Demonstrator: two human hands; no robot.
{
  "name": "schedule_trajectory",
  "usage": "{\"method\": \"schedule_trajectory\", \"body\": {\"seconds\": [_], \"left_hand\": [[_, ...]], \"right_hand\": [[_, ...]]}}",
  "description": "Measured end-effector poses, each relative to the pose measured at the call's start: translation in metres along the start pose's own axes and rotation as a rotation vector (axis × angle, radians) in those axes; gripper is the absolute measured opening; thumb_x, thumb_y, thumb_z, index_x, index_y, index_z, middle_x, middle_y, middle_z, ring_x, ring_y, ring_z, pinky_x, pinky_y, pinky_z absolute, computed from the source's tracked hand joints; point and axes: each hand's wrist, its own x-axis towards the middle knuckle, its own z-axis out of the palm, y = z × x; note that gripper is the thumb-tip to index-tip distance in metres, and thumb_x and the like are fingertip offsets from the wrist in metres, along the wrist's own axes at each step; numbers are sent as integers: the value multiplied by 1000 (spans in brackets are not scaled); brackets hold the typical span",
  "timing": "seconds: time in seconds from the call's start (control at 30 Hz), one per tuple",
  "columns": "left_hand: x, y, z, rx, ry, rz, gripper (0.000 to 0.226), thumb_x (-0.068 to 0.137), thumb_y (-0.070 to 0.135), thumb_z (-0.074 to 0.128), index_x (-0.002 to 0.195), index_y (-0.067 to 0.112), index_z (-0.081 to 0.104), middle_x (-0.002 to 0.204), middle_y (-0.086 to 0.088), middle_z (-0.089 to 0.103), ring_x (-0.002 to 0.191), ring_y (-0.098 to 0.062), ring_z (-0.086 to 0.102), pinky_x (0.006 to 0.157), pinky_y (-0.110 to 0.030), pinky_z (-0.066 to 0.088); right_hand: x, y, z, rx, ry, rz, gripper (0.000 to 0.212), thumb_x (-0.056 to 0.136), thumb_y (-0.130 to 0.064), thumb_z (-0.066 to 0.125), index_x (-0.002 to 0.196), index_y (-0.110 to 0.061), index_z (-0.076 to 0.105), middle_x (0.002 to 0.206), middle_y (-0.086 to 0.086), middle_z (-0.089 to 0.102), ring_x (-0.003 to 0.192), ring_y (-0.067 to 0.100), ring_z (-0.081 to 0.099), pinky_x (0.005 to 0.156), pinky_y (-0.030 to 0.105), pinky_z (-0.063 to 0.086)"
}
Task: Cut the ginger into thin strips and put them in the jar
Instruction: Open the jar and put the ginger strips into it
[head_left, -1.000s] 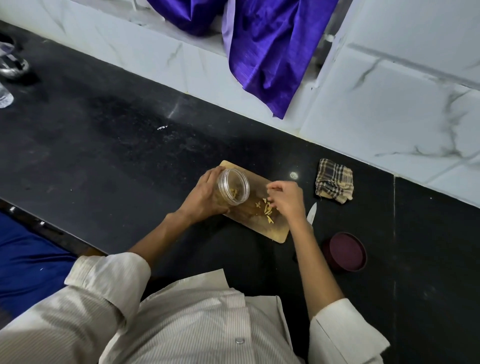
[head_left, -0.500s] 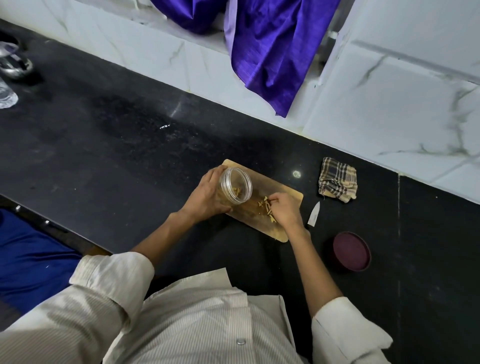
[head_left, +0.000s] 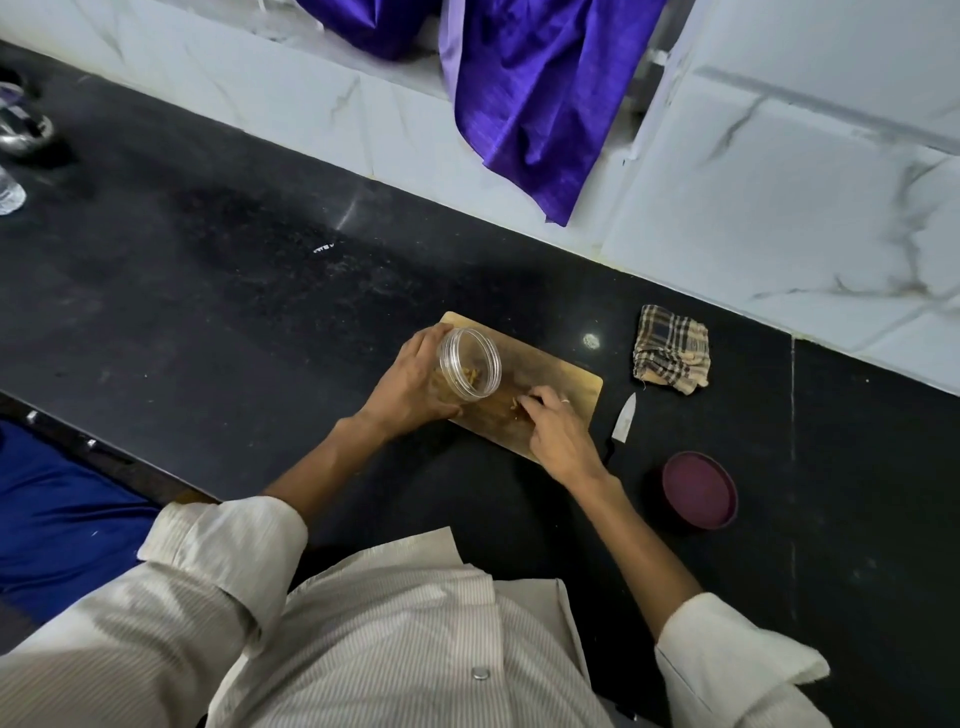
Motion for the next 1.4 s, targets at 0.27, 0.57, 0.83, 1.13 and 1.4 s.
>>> {"method": "schedule_trajectory", "body": {"seconds": [0.27, 0.57, 0.83, 1.13, 1.4], "left_hand": [[-1, 2, -1, -3, -31, -8, 107, 60, 24, 88, 146, 17, 25, 146, -2, 31, 136, -20, 31, 106, -39, 36], [0, 2, -1, -1, -19, 1, 107, 59, 24, 88, 146, 17, 25, 146, -3, 32, 135, -21, 31, 107, -40, 37], [1, 1, 0, -4, -21, -31, 109, 59, 22, 88, 146, 14, 24, 147, -4, 32, 136, -22, 32, 109, -43, 37], [0, -4, -1, 0, 4, -19, 110, 57, 22, 89, 145, 19, 24, 146, -1, 32, 135, -20, 32, 105, -40, 39], [-2, -7, 3, 0, 13, -11, 110, 58, 24, 89, 146, 20, 24, 146, 0, 31, 134, -19, 32, 104, -38, 39]], "right_hand": [[15, 10, -12, 80, 61, 170, 51, 93, 7, 45, 141, -8, 52, 141, 6, 46, 129, 27, 46, 102, 36, 44], [1, -10, -1, 37, 113, 124, 52, 93, 6, 44, 143, -6, 48, 138, 9, 48, 129, 29, 44, 108, 34, 39], [36, -32, -8, -15, -44, -102, 60, 95, 6, 42, 153, -10, 34, 159, 8, 32, 148, 24, 25, 121, 36, 19], [-1, -5, -2, -139, -69, -165, 58, 95, 3, 42, 152, -3, 33, 157, 8, 30, 145, 24, 29, 119, 29, 18], [-10, 24, -19, 117, 54, 151, 53, 92, 6, 45, 143, -9, 51, 146, 9, 50, 134, 25, 46, 111, 33, 34]]}}
